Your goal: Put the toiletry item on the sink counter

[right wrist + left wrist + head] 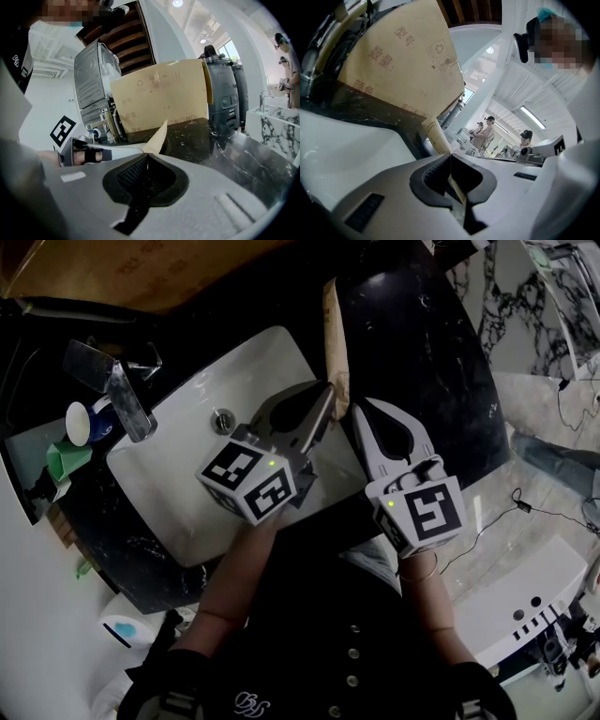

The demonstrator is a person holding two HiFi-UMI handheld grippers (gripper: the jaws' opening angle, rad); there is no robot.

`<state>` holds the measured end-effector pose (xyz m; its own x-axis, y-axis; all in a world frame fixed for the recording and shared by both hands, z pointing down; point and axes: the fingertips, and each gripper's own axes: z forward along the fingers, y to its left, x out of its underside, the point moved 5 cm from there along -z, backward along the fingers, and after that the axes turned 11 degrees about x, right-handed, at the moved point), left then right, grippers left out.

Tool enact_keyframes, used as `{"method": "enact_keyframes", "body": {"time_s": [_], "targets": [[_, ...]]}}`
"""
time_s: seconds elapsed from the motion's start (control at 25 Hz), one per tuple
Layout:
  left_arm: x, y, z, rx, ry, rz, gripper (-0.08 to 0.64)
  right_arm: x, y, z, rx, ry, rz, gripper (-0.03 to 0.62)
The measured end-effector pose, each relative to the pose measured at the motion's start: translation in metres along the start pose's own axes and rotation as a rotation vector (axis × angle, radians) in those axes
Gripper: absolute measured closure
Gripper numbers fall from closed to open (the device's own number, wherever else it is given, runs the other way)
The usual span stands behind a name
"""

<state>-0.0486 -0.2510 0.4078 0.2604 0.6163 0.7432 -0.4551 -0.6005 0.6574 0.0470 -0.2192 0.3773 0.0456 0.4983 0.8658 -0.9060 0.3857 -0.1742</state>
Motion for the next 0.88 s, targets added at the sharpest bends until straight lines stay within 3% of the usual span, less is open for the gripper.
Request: {"method": "enact_keyframes", "body": {"time_s": [0.68,0.88], "targets": [[0.003,-0.008,0.009,0.046,0.026,0.030,0.545,0.003,0.001,-0.002,0.013,0.025,-0.064,0.588],[0.003,-0.010,0.010,0.049,0.015,0.028,0.453,0.002,-0.001,-0.003,0.013,0.022,-0.067,0.589]]}}
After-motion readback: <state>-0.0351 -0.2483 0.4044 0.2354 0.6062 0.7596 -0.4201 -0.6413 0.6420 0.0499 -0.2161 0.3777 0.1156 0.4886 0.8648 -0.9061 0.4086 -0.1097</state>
